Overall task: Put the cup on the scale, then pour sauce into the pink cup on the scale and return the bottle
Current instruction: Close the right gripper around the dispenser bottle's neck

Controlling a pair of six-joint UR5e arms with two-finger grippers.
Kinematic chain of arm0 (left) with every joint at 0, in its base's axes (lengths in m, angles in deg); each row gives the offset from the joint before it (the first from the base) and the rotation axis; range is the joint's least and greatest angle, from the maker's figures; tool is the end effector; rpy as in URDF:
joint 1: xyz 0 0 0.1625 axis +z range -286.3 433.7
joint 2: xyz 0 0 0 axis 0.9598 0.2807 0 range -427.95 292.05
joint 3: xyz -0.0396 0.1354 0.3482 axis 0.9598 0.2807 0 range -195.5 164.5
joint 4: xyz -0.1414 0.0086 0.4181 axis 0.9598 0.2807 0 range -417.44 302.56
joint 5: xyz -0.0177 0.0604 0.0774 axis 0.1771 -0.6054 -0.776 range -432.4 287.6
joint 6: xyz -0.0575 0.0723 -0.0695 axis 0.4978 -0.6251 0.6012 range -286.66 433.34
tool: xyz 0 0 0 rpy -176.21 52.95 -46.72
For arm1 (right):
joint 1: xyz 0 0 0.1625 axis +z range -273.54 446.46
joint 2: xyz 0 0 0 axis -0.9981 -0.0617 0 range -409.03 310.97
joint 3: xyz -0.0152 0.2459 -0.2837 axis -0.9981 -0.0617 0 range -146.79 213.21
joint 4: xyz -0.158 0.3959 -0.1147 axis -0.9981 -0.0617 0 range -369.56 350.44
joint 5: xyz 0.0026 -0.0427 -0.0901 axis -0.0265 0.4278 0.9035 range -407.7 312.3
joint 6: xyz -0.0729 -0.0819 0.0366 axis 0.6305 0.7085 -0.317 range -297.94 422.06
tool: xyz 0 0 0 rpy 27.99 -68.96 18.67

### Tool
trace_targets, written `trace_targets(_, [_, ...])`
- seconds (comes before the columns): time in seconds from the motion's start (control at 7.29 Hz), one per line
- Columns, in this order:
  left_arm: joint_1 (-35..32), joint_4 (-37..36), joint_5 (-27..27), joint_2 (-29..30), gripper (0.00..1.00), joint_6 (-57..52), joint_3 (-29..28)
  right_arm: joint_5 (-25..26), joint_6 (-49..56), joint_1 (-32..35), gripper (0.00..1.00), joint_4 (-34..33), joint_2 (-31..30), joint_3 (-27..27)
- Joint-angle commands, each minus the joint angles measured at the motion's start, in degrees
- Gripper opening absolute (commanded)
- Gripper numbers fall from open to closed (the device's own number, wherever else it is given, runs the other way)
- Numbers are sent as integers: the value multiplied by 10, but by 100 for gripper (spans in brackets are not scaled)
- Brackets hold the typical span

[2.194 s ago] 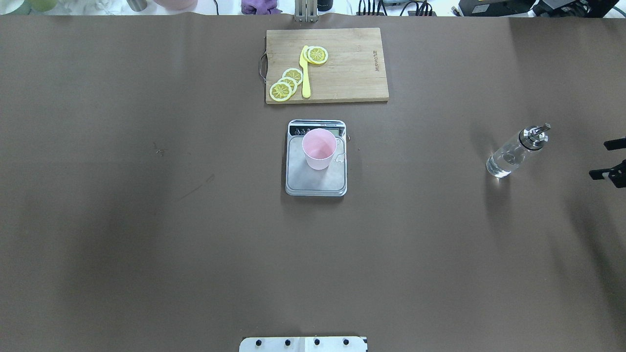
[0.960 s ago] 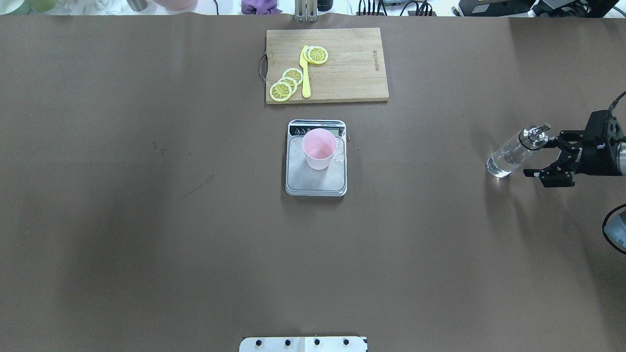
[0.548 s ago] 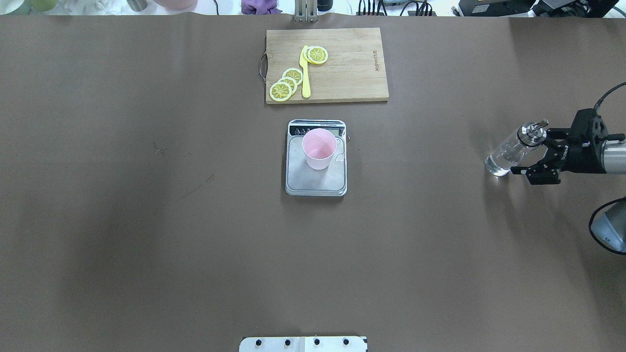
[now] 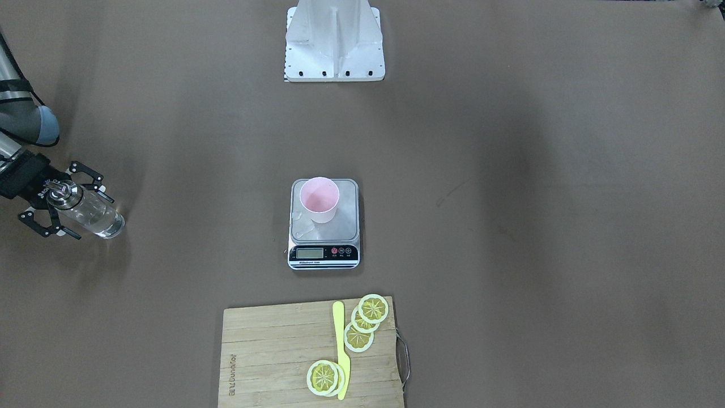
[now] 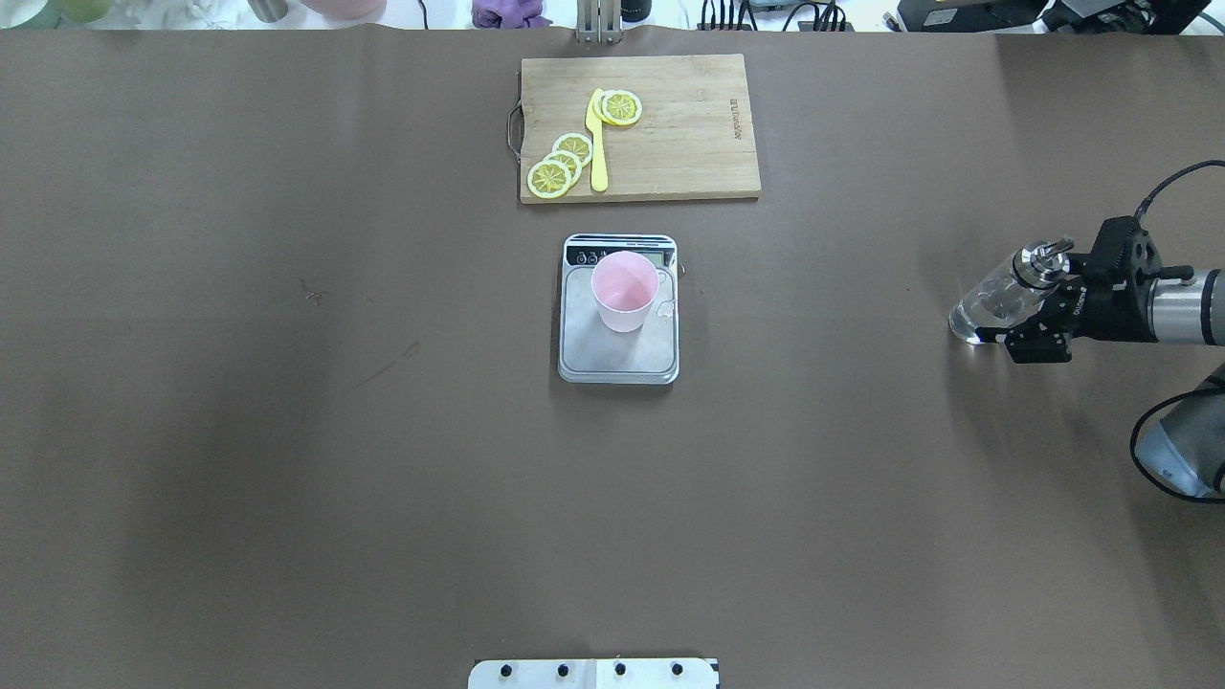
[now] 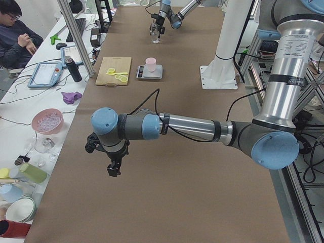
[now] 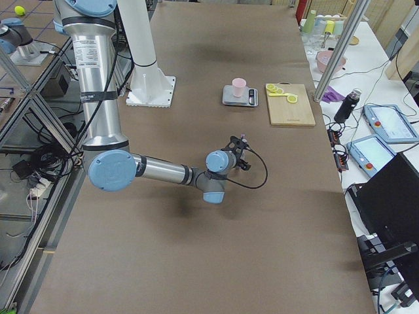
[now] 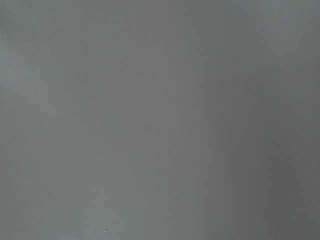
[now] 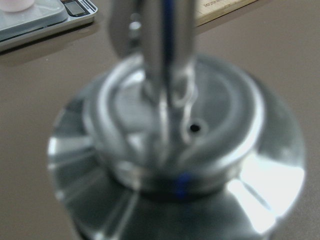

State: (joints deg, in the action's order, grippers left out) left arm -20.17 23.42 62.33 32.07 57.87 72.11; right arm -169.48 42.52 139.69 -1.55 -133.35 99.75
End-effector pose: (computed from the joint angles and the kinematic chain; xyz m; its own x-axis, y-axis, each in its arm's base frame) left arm -0.0909 -0.5752 0.5612 0.6999 0.2020 -0.6851 -0.1236 0.9790 0.1623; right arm -0.2722 -0.4852 0.5833 0.3829 -0.8260 0.4137 -0.0279 0.4373 0.8989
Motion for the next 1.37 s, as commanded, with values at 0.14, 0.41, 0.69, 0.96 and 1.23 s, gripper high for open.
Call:
trace_targets(0.14, [0,0,0,0,98,0,1,1,-7,-6,99,9,0,0])
trace_targets(0.41, [0,0,0,0,98,0,1,0,-7,-8,86,9,0,1])
trace_targets(0.69, [0,0,0,0,98,0,0,-4,-6,-8,65,9,1,2])
trace_targets(0.96, [0,1,1,0,98,-1,-1,-6,2,-9,26,9,11,4])
trace_targets(1.23, [1,1,0,0,98,-1,-3,-9,39,-8,0,8,19,4])
